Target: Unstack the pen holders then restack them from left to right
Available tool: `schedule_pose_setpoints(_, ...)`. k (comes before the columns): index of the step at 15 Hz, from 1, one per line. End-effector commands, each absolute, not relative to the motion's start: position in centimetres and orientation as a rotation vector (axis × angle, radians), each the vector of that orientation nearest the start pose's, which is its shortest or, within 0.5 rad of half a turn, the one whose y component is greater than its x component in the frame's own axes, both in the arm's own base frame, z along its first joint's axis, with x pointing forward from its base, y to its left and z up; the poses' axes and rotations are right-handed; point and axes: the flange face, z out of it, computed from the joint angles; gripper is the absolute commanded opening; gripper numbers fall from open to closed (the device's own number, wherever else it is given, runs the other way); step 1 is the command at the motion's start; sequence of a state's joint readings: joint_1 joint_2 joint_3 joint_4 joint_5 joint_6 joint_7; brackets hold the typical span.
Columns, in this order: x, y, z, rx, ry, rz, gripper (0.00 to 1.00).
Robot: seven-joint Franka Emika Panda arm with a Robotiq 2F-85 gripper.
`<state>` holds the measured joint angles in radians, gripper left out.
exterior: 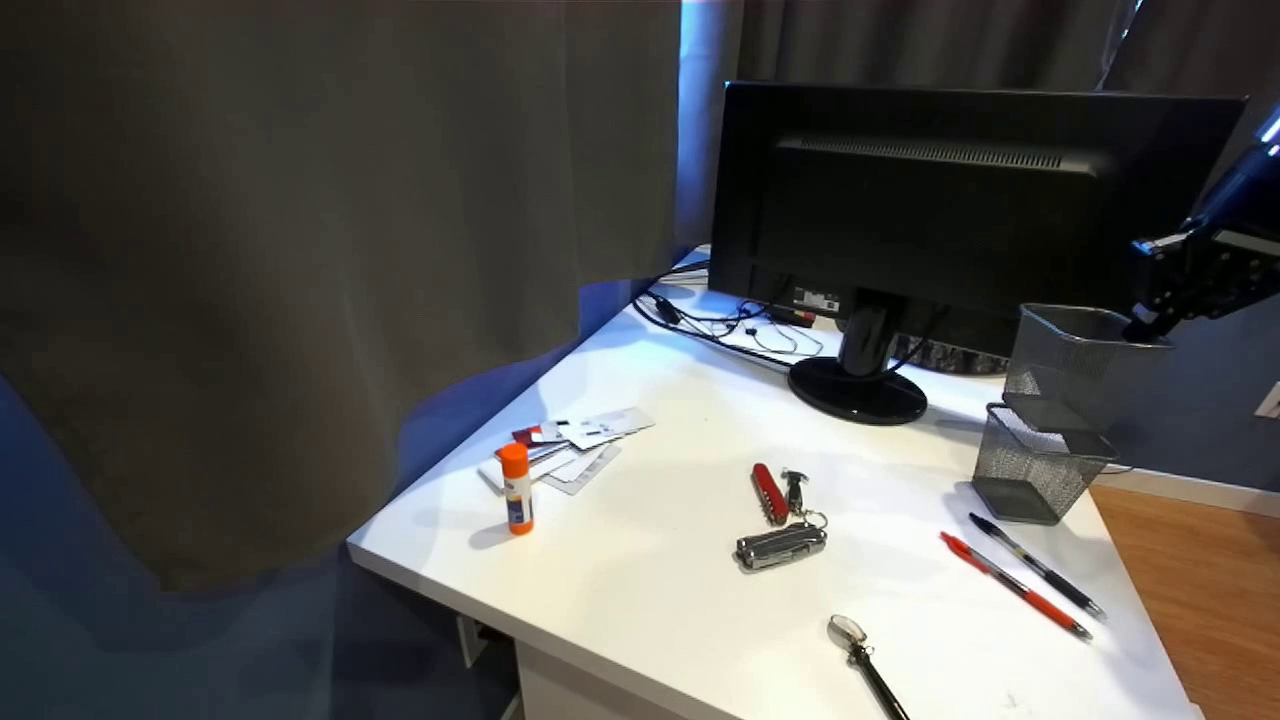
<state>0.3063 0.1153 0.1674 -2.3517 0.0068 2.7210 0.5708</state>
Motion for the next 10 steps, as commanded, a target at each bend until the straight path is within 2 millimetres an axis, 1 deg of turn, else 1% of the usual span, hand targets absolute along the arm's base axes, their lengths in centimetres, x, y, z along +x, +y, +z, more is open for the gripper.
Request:
schedule_pose_setpoints(1,47.1,23.8,30.7,-2.944,0.213,-0.345,0.02)
schedule_pose_setpoints(10,47.0,23.7,29.4,-2.939,0.222,-0.322,0.02)
